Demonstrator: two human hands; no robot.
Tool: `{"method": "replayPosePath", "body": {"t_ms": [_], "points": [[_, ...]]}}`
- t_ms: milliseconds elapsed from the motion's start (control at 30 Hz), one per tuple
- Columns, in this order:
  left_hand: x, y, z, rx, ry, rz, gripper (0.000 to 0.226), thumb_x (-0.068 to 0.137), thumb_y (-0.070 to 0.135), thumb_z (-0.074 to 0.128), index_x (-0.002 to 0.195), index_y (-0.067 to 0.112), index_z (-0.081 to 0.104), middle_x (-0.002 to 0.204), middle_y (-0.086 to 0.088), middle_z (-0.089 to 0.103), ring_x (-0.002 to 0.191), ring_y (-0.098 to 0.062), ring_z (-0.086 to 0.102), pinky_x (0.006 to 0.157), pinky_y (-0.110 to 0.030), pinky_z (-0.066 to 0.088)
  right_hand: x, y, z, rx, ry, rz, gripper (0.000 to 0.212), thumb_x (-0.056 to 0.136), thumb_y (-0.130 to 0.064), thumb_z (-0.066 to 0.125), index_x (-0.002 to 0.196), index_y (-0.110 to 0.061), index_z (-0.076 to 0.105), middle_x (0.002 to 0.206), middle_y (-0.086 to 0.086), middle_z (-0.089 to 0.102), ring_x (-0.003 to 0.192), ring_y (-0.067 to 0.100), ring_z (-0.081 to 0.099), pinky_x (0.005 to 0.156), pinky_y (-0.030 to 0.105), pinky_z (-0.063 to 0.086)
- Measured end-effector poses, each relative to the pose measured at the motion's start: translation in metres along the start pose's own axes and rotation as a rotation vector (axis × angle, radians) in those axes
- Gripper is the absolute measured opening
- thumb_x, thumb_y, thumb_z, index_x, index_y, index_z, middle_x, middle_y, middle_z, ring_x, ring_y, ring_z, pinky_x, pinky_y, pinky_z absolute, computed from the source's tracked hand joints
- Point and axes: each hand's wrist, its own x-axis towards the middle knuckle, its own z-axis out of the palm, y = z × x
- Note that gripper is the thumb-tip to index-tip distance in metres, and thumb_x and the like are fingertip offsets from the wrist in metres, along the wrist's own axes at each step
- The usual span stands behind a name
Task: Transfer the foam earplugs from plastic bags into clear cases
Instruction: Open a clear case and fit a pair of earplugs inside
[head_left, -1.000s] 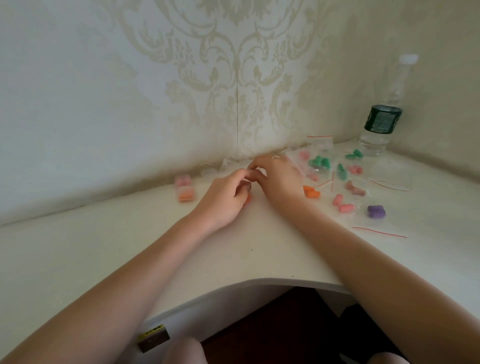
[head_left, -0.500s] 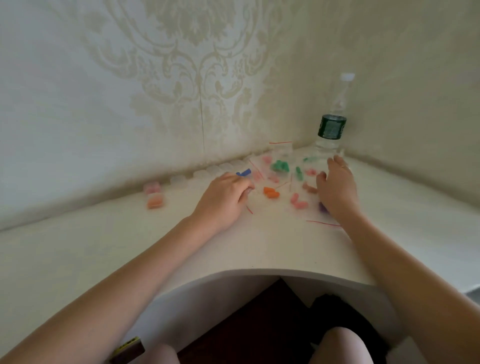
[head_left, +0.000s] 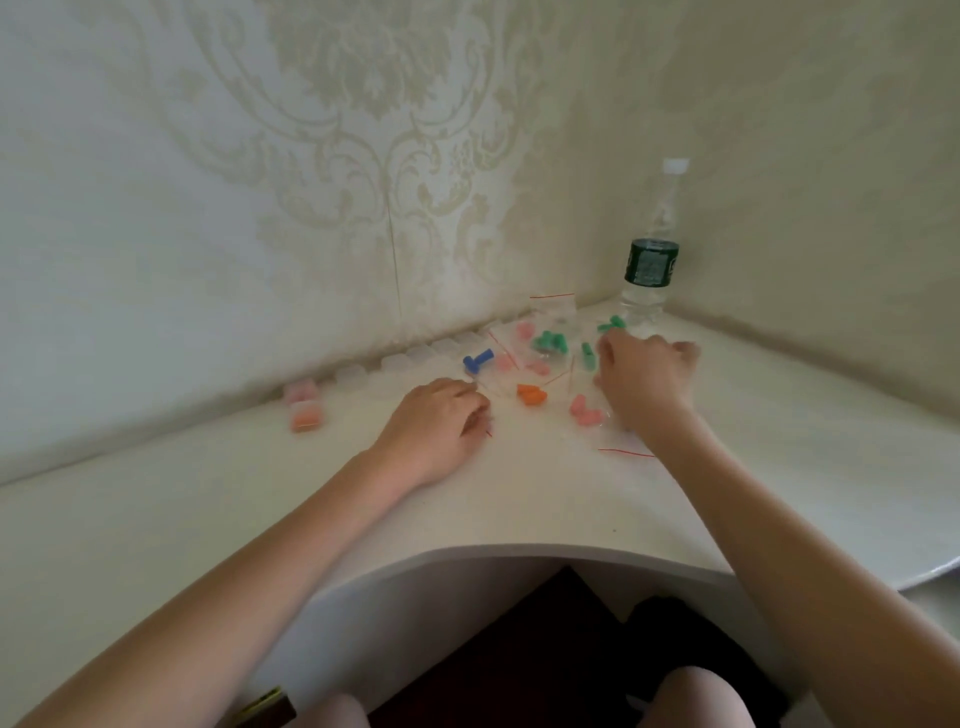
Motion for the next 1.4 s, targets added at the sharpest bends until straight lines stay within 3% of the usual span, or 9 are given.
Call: {"method": "replayPosePath", "body": {"t_ms": [200, 367, 467, 567, 733, 833, 900, 1167, 1400], "points": [[-0.012, -0.025, -0.008, -0.082, 0.040, -0.088, 0.027, 0.095, 0.019, 0.048, 0.116, 0.018, 0.065, 0.119, 0.002, 0.064, 0.113, -0.021, 0.055, 0.095, -0.032, 0.041, -0.023, -0.032, 0.002, 0.030, -0.329, -0.129, 0.035, 0.094, -0.043, 0.050, 0.112, -0.015, 0.061, 0.114, 0.008, 0.058, 0.111, 0.028, 0.048, 0.084, 0.036, 0.040], [-0.014, -0.035, -0.004, -0.181, 0.088, -0.122, 0.022, 0.091, 0.011, 0.054, 0.104, 0.016, 0.071, 0.107, 0.002, 0.069, 0.107, -0.021, 0.056, 0.091, -0.033, 0.045, -0.029, -0.042, -0.001, 0.275, -0.232, -0.109, 0.045, 0.090, 0.002, 0.042, 0.128, -0.020, 0.054, 0.134, 0.008, 0.051, 0.118, 0.029, 0.050, 0.087, 0.032, 0.040], [-0.015, -0.035, -0.004, -0.201, 0.102, -0.100, 0.020, 0.089, 0.010, 0.057, 0.101, 0.016, 0.072, 0.103, 0.001, 0.069, 0.106, -0.020, 0.055, 0.089, -0.032, 0.044, -0.030, -0.049, -0.003, 0.034, -0.179, -0.272, 0.079, 0.077, 0.013, 0.039, 0.141, -0.033, 0.037, 0.157, 0.001, 0.022, 0.144, 0.026, 0.015, 0.114, 0.047, 0.015], [-0.015, -0.039, -0.008, -0.183, 0.195, -0.116, 0.027, 0.086, 0.008, 0.058, 0.110, 0.015, 0.068, 0.108, -0.003, 0.067, 0.111, -0.021, 0.052, 0.090, -0.030, 0.042, -0.033, -0.061, -0.004, 0.102, -0.194, -0.590, 0.088, 0.079, 0.009, 0.042, 0.146, -0.046, 0.022, 0.160, -0.014, 0.001, 0.147, 0.013, -0.010, 0.117, 0.051, -0.003], [-0.019, -0.053, -0.011, -0.129, 0.224, -0.164, 0.038, 0.080, -0.006, 0.052, 0.108, 0.015, 0.067, 0.115, -0.002, 0.065, 0.116, -0.025, 0.052, 0.088, -0.028, 0.039, -0.028, -0.077, 0.014, 0.089, -0.265, -0.689, 0.030, 0.096, -0.034, 0.045, 0.122, -0.038, 0.058, 0.142, -0.010, 0.048, 0.139, 0.012, 0.030, 0.114, 0.037, 0.013], [-0.022, -0.055, -0.015, -0.028, 0.272, -0.264, 0.046, 0.075, -0.011, 0.046, 0.106, 0.015, 0.067, 0.113, 0.000, 0.065, 0.115, -0.025, 0.051, 0.070, -0.023, 0.022, -0.024, -0.088, 0.015, 0.084, -0.266, -0.526, 0.049, 0.086, -0.069, 0.038, 0.085, -0.029, 0.065, 0.086, -0.008, 0.062, 0.100, 0.015, 0.052, 0.106, 0.040, 0.022], [-0.021, -0.054, -0.015, -0.029, 0.313, -0.258, 0.040, 0.074, -0.010, 0.049, 0.100, 0.014, 0.068, 0.107, -0.002, 0.066, 0.111, -0.027, 0.053, 0.076, -0.024, 0.028, -0.025, -0.097, 0.018, 0.006, -0.200, -0.509, 0.056, 0.080, -0.078, 0.038, 0.078, -0.024, 0.055, 0.086, -0.006, 0.056, 0.098, 0.016, 0.045, 0.101, 0.043, 0.024], [-0.008, -0.035, -0.003, -0.325, 0.398, -0.405, 0.012, 0.089, 0.017, 0.057, 0.088, 0.013, 0.068, 0.085, -0.005, 0.070, 0.083, -0.025, 0.064, 0.078, -0.038, 0.049, -0.020, -0.132, 0.036, -0.035, -0.092, -0.553, 0.016, 0.094, -0.005, 0.047, 0.107, -0.007, 0.056, 0.113, 0.009, 0.059, 0.103, 0.027, 0.059, 0.060, 0.030, 0.034], [-0.003, -0.027, -0.009, -0.906, 0.309, -0.604, 0.031, 0.095, 0.025, 0.054, 0.083, -0.001, 0.068, 0.074, -0.010, 0.071, 0.063, -0.020, 0.069, 0.074, -0.040, 0.058, -0.022, -0.121, 0.041, 0.367, 0.029, -0.537, 0.007, 0.099, -0.010, 0.042, 0.093, -0.011, 0.044, 0.102, 0.012, 0.058, 0.093, 0.030, 0.054, 0.059, 0.024, 0.026]]}}
